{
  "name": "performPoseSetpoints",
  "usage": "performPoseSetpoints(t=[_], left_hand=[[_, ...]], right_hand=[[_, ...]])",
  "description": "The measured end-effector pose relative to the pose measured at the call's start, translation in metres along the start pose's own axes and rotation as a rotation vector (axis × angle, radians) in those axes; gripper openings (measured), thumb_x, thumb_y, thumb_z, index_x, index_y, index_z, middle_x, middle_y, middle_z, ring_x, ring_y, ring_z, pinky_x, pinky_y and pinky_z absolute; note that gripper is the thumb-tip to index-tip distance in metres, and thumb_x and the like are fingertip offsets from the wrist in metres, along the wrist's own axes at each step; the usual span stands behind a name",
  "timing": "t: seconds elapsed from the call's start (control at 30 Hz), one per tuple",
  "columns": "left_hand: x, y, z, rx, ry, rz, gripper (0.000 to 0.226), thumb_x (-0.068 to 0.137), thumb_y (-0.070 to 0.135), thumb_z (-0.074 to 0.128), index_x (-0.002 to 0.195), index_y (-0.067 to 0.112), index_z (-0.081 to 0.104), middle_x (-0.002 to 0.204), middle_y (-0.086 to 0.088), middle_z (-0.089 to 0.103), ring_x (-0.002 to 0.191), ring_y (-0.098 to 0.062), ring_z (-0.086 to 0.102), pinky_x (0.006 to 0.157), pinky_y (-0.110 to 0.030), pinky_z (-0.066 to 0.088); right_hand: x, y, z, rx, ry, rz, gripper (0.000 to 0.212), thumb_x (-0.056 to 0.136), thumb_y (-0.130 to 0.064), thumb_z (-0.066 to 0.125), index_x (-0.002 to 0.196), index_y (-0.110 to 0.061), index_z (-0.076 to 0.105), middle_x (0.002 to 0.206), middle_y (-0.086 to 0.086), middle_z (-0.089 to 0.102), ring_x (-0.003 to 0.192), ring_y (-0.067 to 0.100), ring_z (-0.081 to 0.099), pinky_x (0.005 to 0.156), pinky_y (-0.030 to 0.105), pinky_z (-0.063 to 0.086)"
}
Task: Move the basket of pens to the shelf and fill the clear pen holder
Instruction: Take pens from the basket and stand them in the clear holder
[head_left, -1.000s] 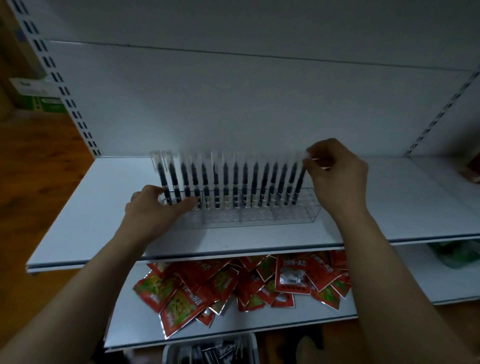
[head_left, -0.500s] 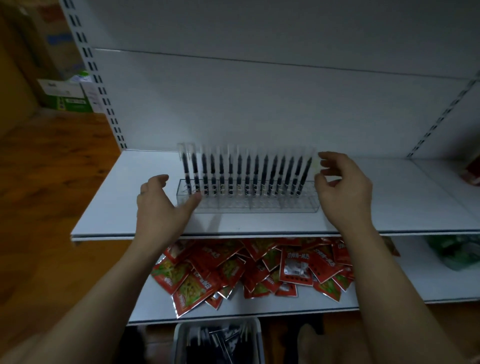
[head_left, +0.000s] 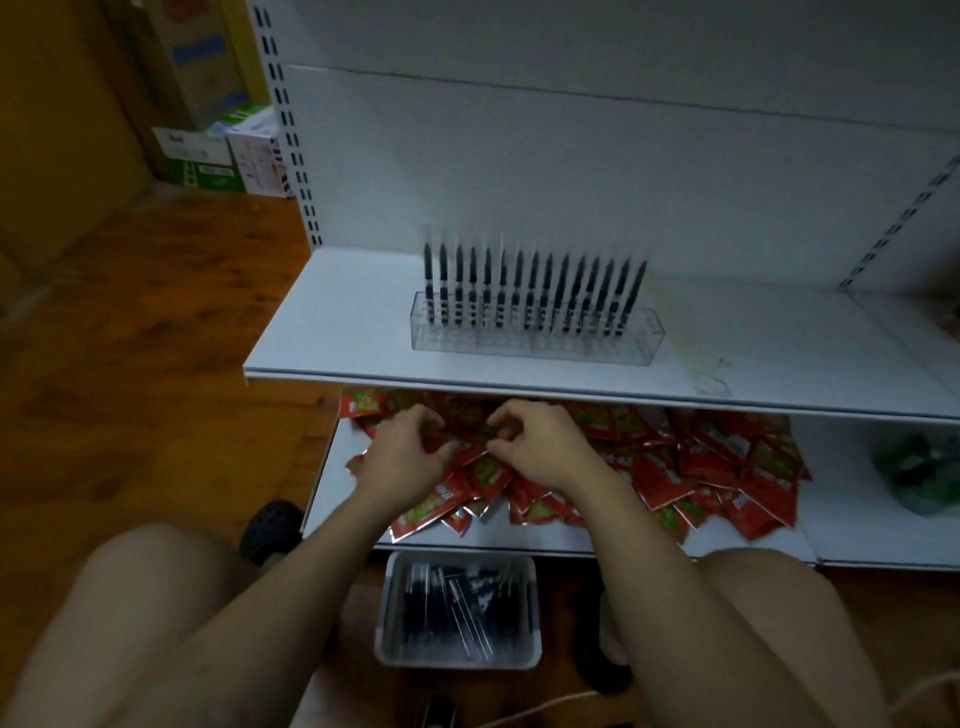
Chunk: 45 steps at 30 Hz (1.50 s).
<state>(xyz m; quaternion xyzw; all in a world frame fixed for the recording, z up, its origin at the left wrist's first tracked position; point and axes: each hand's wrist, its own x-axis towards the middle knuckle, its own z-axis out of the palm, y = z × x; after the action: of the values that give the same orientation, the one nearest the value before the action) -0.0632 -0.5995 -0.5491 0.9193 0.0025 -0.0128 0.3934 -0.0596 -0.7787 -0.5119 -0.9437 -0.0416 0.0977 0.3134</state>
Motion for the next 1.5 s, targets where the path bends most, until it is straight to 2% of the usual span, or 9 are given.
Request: performPoseSetpoints(t=[0.23,0.5,0.57,0.8,0.9,1.07,1.2,1.33,1.5], left_hand=[[-0.014,-0.056,0.035,0.241,-0.44,-0.091,0.04,0.084,0.04,0.069,0.117,0.019,0.06,0.117,-0.003,0.065,0.104,-0.022,0.061,0.087,-0.034,0.051],[-0.003,-0.098,0.056,0.309,-0.567,-0.219,0.047,0.086,0.04,0.067,0.126,0.018,0.054,0.124,-0.006,0.06,0.11,-0.023,0.057,0.088,-0.031,0.048],[0.002,-0.105,0.068,0.224,-0.564,-0.289,0.044,0.086,0.039,0.067,0.123,0.018,0.055,0.118,-0.005,0.062,0.105,-0.022,0.06,0.085,-0.029,0.048],[-0.034,-0.154,0.141,-0.176,-0.453,-0.707,0.018,0.089,0.016,0.065,0.099,0.002,0.064,0.073,-0.002,0.057,0.059,-0.006,0.048,0.047,-0.007,0.035],[-0.057,-0.176,0.161,-0.241,-0.495,-0.892,0.015,0.089,0.014,0.066,0.1,0.004,0.065,0.078,-0.005,0.059,0.063,-0.009,0.049,0.047,-0.01,0.037],[-0.047,-0.192,0.16,-0.36,-0.427,-0.979,0.01,0.092,0.011,0.061,0.083,0.015,0.063,0.074,0.0,0.06,0.07,-0.013,0.055,0.055,-0.021,0.042],[-0.026,-0.19,0.147,-0.411,-0.345,-0.97,0.009,0.093,0.007,0.057,0.085,0.011,0.06,0.074,-0.002,0.057,0.064,-0.01,0.052,0.049,-0.016,0.044],[-0.018,-0.174,0.138,-0.399,-0.353,-0.889,0.015,0.093,0.009,0.057,0.079,0.012,0.06,0.067,-0.001,0.056,0.058,-0.01,0.051,0.044,-0.017,0.039],[-0.017,-0.143,0.109,-0.287,-0.372,-0.694,0.011,0.089,0.02,0.063,0.081,0.014,0.062,0.068,0.0,0.06,0.057,-0.011,0.054,0.049,-0.018,0.04]], right_hand=[[-0.001,0.052,0.084,-0.101,-0.397,0.169,0.029,0.087,-0.029,0.066,0.113,-0.015,0.067,0.113,0.007,0.066,0.099,0.023,0.061,0.087,0.033,0.051],[-0.038,0.139,0.207,-0.235,-0.786,0.356,0.022,0.087,-0.012,0.049,0.094,-0.004,0.068,0.102,0.017,0.066,0.103,0.033,0.062,0.074,0.029,0.045],[-0.036,0.149,0.224,-0.218,-0.838,0.386,0.026,0.09,-0.011,0.046,0.102,-0.002,0.067,0.109,0.018,0.064,0.102,0.032,0.061,0.073,0.029,0.044],[-0.014,0.172,0.267,-0.115,-0.822,0.448,0.034,0.097,-0.021,0.042,0.124,-0.007,0.056,0.126,0.018,0.05,0.096,0.03,0.056,0.071,0.028,0.04],[-0.008,0.18,0.281,-0.102,-0.869,0.486,0.038,0.098,-0.025,0.041,0.13,-0.009,0.056,0.132,0.018,0.051,0.106,0.029,0.056,0.078,0.028,0.042],[-0.004,0.186,0.29,-0.088,-0.821,0.518,0.03,0.098,-0.02,0.045,0.108,-0.005,0.069,0.109,0.017,0.067,0.09,0.027,0.063,0.068,0.025,0.041],[-0.002,0.181,0.283,-0.151,-0.733,0.512,0.027,0.093,-0.008,0.047,0.088,-0.006,0.073,0.094,0.011,0.07,0.091,0.027,0.066,0.072,0.027,0.05],[0.0,0.163,0.259,-0.193,-0.679,0.438,0.036,0.089,0.003,0.045,0.108,-0.008,0.072,0.113,0.015,0.069,0.099,0.03,0.064,0.085,0.034,0.055],[-0.016,0.147,0.223,0.051,-0.39,0.49,0.05,0.091,-0.011,0.055,0.139,-0.023,0.046,0.113,0.013,0.068,0.091,0.03,0.065,0.069,0.03,0.052]])
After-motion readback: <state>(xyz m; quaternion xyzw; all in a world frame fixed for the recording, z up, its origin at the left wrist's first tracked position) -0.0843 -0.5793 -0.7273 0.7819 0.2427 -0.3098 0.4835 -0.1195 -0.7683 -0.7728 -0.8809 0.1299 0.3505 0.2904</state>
